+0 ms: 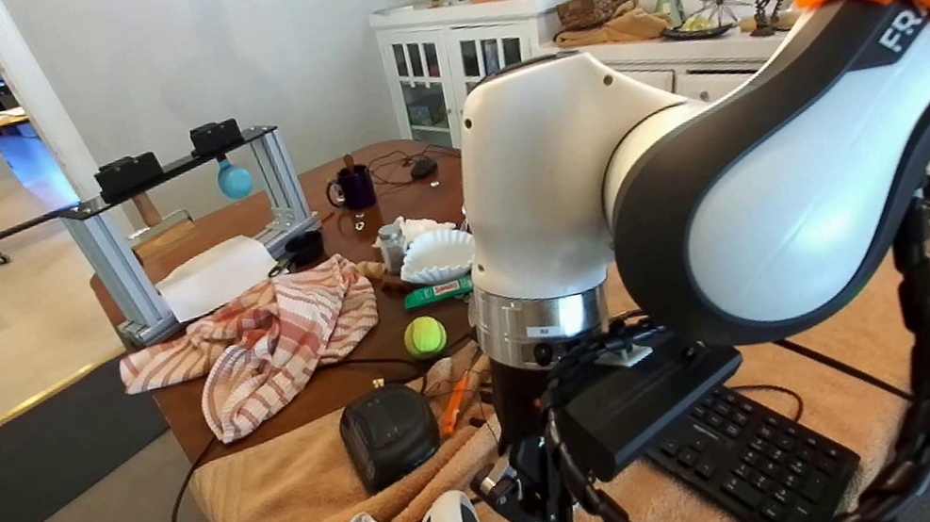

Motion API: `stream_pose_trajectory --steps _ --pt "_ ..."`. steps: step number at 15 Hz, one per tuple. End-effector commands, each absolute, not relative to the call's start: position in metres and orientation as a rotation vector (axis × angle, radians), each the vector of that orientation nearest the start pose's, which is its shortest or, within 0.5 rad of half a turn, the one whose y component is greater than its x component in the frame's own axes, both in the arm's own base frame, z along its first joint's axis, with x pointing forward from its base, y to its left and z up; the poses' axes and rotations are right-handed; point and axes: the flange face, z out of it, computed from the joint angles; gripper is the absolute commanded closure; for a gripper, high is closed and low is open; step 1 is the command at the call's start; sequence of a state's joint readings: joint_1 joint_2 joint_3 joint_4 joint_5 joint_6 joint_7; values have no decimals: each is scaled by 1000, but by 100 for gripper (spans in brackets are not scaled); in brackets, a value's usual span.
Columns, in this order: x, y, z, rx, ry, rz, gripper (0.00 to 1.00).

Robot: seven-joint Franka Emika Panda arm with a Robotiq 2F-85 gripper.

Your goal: Move one console from the left to right.

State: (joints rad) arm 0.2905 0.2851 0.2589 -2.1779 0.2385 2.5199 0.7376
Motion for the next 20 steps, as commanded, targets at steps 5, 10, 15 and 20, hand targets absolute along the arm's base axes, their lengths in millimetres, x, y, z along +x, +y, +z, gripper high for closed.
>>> stream_pose_trajectory --steps 5,10,15,20 --pt "489 297 269 -2843 582 166 99" --pt "496 280 319 -2866 666 169 99" --pt "485 259 385 -2876 660 249 99" --pt "471 214 439 -2855 714 260 99"
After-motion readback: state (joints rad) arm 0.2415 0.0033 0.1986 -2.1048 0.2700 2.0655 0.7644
